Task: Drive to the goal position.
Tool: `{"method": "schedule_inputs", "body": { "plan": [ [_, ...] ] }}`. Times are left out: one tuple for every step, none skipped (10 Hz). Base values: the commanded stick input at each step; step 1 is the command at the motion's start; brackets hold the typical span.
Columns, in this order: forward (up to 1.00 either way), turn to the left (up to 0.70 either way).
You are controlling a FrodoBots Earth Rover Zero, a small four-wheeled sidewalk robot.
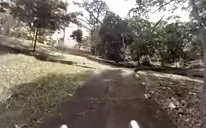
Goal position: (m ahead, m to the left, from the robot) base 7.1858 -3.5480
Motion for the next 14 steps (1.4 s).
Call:
{"method": "schedule_inputs", "body": {
  "plan": [
    [0.85, 0.02],
    [0.85, 0.02],
    [0.85, 0.02],
    [0.85, 0.02],
    [0.85, 0.02],
    [0.85, -0.04],
    [0.85, -0.12],
    [0.85, -0.20],
    [0.85, -0.27],
    [0.85, -0.34],
    [0.85, -0.34],
    [0.85, -0.34],
    [0.85, -0.34],
    [0.85, -0.34]
  ]
}}
